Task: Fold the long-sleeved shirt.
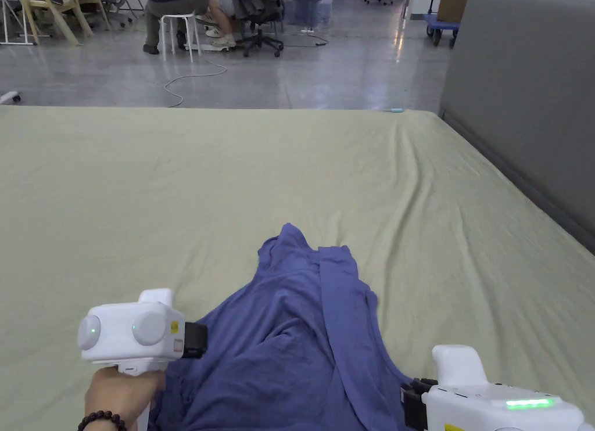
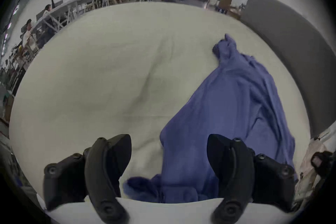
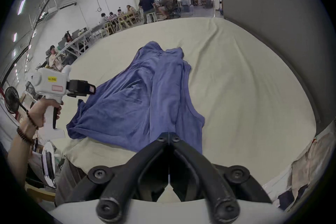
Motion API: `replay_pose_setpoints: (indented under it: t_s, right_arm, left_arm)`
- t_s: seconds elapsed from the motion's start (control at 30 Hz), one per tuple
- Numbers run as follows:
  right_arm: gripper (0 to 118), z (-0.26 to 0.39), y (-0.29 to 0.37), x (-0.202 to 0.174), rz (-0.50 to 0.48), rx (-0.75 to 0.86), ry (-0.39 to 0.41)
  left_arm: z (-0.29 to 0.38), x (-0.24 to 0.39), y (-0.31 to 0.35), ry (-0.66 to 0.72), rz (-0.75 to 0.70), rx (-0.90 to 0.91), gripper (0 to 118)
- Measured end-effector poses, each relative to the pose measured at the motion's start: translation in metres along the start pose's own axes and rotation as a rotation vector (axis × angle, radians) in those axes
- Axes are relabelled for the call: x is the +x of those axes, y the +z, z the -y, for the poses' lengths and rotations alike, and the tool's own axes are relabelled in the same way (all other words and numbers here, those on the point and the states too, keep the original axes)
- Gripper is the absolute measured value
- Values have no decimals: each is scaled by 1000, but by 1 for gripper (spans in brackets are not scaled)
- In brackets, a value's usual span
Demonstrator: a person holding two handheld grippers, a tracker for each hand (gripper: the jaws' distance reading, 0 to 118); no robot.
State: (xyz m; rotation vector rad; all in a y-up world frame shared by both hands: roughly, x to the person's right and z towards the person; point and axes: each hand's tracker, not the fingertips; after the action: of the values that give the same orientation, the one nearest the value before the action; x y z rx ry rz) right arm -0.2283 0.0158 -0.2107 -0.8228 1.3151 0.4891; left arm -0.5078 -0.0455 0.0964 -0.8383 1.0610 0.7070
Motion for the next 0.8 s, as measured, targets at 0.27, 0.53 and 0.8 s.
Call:
replay_pose_setpoints:
  t_s: [0.27, 0.53, 0.8]
  right_arm:
    - [0, -129, -71, -9, -18, 47, 190]
    - [99, -286, -220, -55, -63, -46, 287]
    - [75, -279, -338, -92, -40, -391, 373]
  left_arm:
    - [13, 7, -3, -43, 66, -1, 0]
    - [9, -3, 7, 42, 111, 18, 0]
    - [6, -4, 9, -11, 93, 0, 0]
